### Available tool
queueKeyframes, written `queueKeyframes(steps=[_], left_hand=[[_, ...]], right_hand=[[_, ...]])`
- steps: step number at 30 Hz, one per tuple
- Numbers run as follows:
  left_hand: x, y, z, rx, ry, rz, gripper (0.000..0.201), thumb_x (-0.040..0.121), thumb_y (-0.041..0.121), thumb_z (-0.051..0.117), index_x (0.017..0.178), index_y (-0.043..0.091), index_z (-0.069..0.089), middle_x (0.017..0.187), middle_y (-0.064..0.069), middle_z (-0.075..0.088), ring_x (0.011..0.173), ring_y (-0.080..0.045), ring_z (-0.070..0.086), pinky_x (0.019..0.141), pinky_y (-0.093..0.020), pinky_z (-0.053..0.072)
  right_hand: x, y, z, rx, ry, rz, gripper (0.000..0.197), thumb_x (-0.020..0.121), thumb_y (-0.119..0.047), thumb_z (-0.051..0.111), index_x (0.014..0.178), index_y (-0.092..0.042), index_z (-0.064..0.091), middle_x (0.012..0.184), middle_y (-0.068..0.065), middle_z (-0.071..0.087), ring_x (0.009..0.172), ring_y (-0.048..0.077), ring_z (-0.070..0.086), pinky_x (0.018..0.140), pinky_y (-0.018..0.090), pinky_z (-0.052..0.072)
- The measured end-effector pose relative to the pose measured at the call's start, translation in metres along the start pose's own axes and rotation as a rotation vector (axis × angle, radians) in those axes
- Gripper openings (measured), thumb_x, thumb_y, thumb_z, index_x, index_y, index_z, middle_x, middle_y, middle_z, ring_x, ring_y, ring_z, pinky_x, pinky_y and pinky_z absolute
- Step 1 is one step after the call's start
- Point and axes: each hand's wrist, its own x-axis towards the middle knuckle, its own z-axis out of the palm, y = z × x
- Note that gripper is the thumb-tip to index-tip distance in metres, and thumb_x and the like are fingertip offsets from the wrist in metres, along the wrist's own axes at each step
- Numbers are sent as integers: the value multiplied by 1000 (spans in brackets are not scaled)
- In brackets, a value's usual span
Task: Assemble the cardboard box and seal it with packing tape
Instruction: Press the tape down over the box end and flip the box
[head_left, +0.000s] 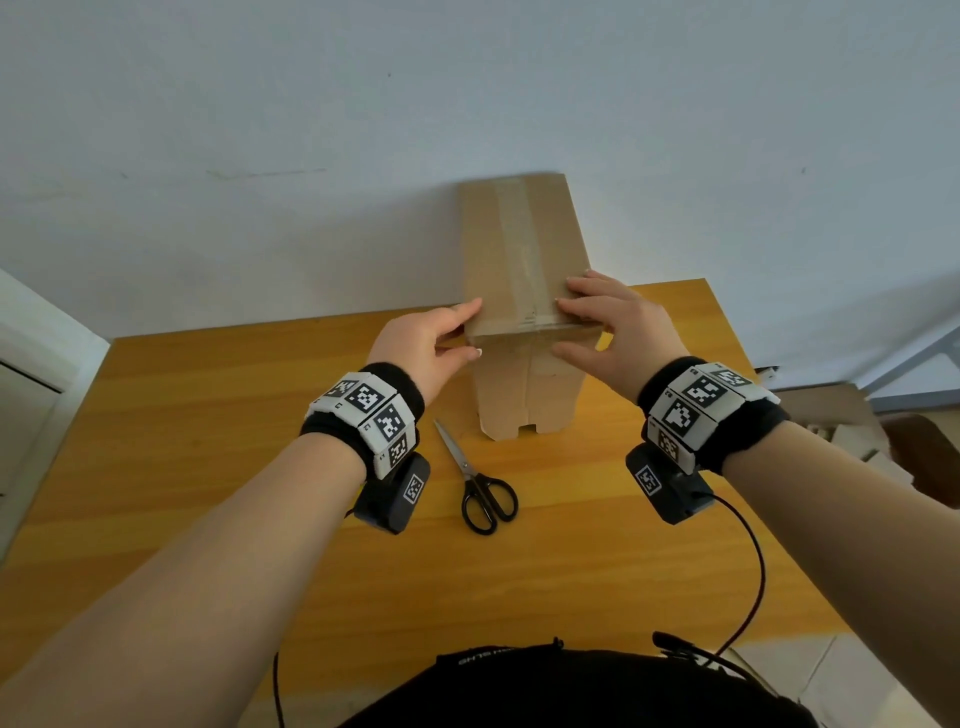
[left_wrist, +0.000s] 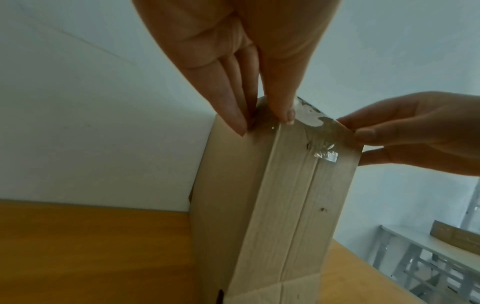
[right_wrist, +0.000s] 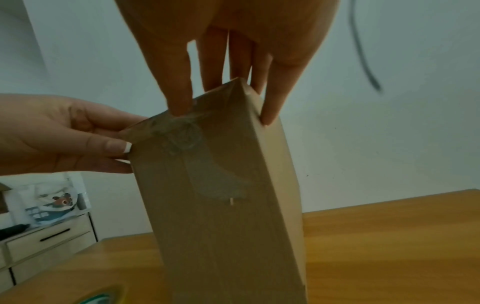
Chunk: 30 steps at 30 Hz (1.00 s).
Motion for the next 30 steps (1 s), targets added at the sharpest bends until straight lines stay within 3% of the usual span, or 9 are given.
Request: queueKeyframes(steps=[2,4,7,16,21,30], left_hand=[[0,6,3,55,-2,3,61,82,33,65,137,26,41,131,2,55,116,-13,54,97,-30,46],[1,13,7,142,13,-2,64,81,44,63,137,24,40,128,2,57,112,-14,56,92,-33,50],[3,17,9,204,73,-9,54,85,45,56,133,23,43,122,2,60,106,-15,59,87,-32,51],[5,11,-1,197,0,19,53,86,40,57,133,20,44,123,-2,60,108,-18,59,91,-34,50],[3,8,-5,119,-43,35,51,89,33,56,136,20,42,129,-2,57,115,-16,56,95,-25,44],[0,2,-9,49,-78,32,46,92,24,52,137,24,41,134,0,53,121,-13,51,97,-17,35]], right_hand=[[1,-9,3,-86,19,63,58,76,-42,70,126,-18,54,136,-4,46,130,13,36,105,34,38],[3,-18,8,-200,51,76,60,74,-52,67,122,-20,53,128,-5,47,122,13,39,91,33,47],[6,-23,12,-260,59,82,54,75,-55,63,116,-21,55,121,-4,48,117,14,39,80,32,49],[5,-7,-1,-116,-3,-46,40,84,-18,65,123,-13,59,134,5,52,128,21,39,108,29,28],[4,6,-4,-109,-38,-124,40,85,-6,61,125,-12,58,136,7,51,133,24,38,113,35,26],[5,12,-18,-59,-154,-120,46,91,7,45,130,-16,52,143,-1,43,138,13,29,116,30,20]])
